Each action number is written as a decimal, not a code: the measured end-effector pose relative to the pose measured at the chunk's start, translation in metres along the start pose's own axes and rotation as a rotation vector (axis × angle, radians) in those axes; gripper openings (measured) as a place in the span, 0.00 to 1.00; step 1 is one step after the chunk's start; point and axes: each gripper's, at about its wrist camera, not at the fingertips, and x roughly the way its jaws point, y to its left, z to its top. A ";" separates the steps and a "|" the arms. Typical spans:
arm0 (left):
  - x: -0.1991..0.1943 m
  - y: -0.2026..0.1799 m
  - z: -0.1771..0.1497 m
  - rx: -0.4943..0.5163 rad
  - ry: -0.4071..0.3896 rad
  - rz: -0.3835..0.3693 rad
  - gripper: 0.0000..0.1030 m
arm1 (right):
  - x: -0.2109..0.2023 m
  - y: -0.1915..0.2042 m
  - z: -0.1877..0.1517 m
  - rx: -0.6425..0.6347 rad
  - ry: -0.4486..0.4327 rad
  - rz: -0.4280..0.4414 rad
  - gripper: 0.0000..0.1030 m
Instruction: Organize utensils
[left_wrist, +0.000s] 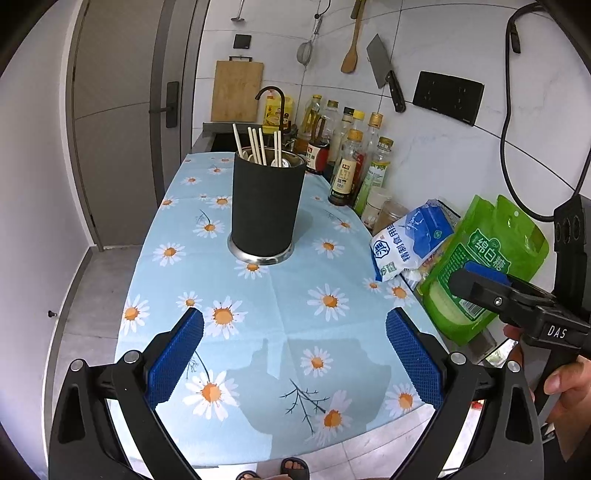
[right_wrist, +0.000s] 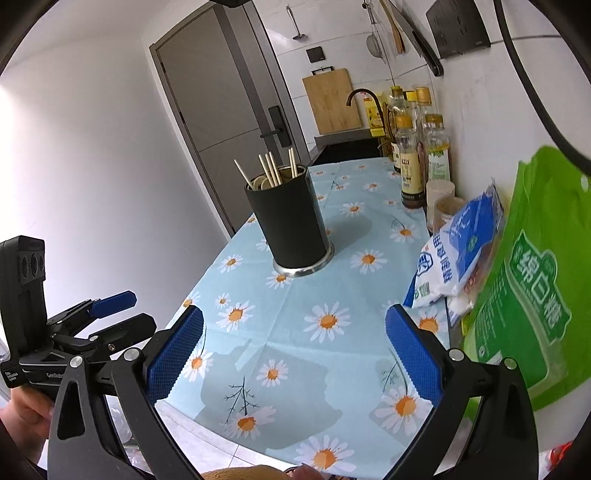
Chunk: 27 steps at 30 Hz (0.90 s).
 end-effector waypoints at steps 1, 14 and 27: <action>-0.001 0.001 -0.001 0.000 -0.001 0.003 0.93 | 0.001 0.002 -0.002 -0.004 0.001 -0.002 0.95; 0.002 0.012 -0.015 -0.035 0.017 0.005 0.93 | 0.006 0.013 -0.013 -0.038 0.029 -0.008 0.95; 0.004 0.012 -0.018 -0.031 0.031 -0.007 0.94 | 0.011 0.014 -0.018 -0.034 0.044 -0.016 0.95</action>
